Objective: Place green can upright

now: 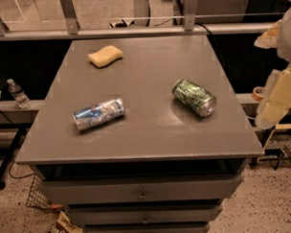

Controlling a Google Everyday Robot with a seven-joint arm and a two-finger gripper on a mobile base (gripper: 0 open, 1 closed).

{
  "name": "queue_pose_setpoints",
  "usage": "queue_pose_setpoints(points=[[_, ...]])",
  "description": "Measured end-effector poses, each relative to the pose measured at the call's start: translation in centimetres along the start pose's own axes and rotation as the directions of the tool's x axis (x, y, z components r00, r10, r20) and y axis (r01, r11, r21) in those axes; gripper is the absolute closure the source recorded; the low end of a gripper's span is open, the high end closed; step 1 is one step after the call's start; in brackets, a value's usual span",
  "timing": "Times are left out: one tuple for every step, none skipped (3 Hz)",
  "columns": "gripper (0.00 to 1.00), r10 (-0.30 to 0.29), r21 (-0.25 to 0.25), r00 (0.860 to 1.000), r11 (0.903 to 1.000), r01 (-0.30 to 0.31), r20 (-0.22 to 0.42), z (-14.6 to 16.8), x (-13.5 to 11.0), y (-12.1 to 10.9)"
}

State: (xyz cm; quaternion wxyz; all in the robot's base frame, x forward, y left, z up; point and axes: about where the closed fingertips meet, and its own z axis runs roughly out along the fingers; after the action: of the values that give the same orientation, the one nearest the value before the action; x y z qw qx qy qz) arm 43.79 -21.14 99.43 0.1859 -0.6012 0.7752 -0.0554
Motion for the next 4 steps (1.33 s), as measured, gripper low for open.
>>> queue_pose_setpoints(points=[[0.00,0.000,0.000,1.000,1.0000,0.000,0.000,0.0,0.0,0.0],[0.00,0.076,0.024,0.997,0.9968,-0.076,0.002,0.3,0.0,-0.8],[0.00,0.215,0.051,0.976,0.9751,-0.216,0.016,2.1,-0.2,-4.6],[0.00,0.397,0.047,0.916,0.9152,-0.400,0.063,6.0,-1.0,-9.7]])
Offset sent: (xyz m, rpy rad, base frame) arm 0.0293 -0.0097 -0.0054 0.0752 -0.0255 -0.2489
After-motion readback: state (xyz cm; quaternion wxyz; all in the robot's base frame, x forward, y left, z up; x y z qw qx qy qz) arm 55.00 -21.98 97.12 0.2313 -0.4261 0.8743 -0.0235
